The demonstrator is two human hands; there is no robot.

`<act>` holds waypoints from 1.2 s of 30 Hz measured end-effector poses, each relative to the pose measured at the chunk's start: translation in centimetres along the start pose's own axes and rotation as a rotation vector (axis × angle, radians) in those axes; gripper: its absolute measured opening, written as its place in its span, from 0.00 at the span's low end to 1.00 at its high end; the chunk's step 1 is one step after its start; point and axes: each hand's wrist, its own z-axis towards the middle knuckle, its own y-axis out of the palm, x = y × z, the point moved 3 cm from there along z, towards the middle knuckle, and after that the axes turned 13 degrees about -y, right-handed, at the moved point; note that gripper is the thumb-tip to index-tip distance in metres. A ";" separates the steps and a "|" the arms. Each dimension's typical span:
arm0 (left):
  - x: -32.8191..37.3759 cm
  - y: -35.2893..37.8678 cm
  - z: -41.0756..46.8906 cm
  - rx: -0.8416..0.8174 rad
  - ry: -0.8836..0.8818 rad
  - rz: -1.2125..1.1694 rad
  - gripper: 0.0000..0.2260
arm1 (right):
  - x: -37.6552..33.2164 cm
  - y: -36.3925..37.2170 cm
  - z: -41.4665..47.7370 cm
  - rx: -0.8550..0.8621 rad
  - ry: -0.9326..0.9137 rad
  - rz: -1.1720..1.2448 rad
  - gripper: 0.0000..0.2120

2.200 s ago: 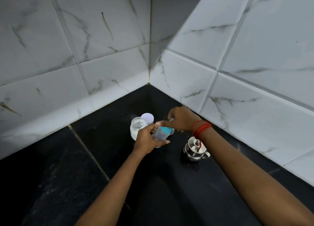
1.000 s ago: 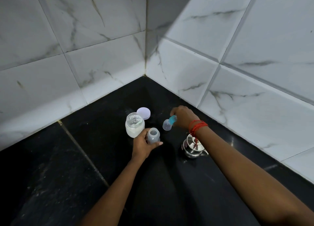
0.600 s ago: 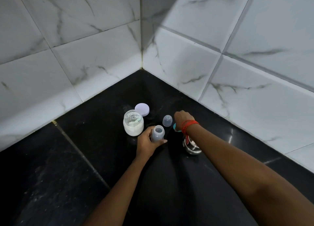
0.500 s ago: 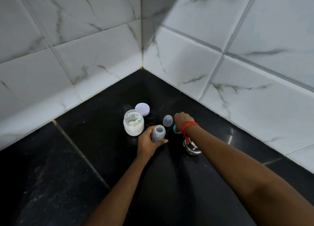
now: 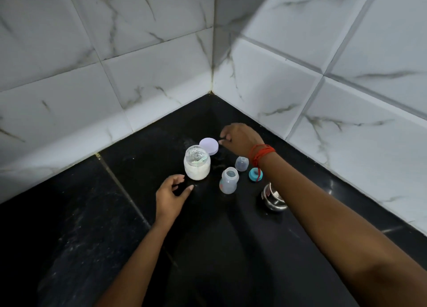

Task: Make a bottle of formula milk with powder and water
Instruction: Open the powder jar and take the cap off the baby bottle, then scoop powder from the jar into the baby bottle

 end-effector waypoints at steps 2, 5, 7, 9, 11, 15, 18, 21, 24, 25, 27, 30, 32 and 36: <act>1.0 -0.5 1.2 -0.003 0.003 0.001 0.26 | -1.9 0.5 1.0 0.016 -0.079 0.044 0.07; 2.5 0.5 2.9 -0.154 -0.001 0.017 0.44 | -4.1 1.8 1.7 -0.006 -0.144 0.059 0.05; 3.5 1.3 3.8 -0.252 0.000 0.005 0.51 | -5.2 2.7 2.0 -0.042 -0.154 0.024 0.05; 4.5 2.0 4.1 -0.309 -0.005 -0.022 0.52 | -5.8 3.4 2.0 -0.074 -0.123 -0.073 0.08; 5.4 2.4 4.1 -0.309 0.000 -0.054 0.43 | -5.9 3.9 1.7 -0.086 -0.079 -0.165 0.10; 6.0 2.5 3.8 -0.239 0.055 -0.078 0.38 | -5.2 4.6 1.2 -0.160 -0.029 -0.216 0.15; 6.3 2.2 3.0 -0.172 0.150 -0.069 0.39 | -5.2 4.9 0.7 -0.192 -0.029 -0.326 0.18; 6.7 2.0 2.6 -0.109 0.278 -0.014 0.39 | -5.6 5.0 0.3 -0.150 -0.039 -0.428 0.18; 7.4 1.8 2.1 -0.085 0.329 0.022 0.40 | -6.0 4.8 -0.1 -0.105 -0.043 -0.482 0.14; 7.7 1.7 1.8 -0.084 0.343 0.029 0.40 | -6.1 4.8 -0.2 -0.098 -0.042 -0.495 0.14; 8.1 1.6 1.4 -0.084 0.369 0.041 0.40 | -6.1 4.7 -0.4 -0.097 -0.034 -0.500 0.16; 8.4 1.4 1.1 -0.084 0.398 0.053 0.40 | -6.2 4.6 -0.8 -0.075 -0.002 -0.465 0.14; 8.4 1.2 1.0 -0.080 0.393 0.027 0.40 | -6.4 4.3 -1.2 -0.008 -0.005 -0.384 0.12; 8.1 0.2 1.0 -0.042 0.366 -0.097 0.40 | -6.9 2.5 -2.9 0.246 -0.127 -0.142 0.08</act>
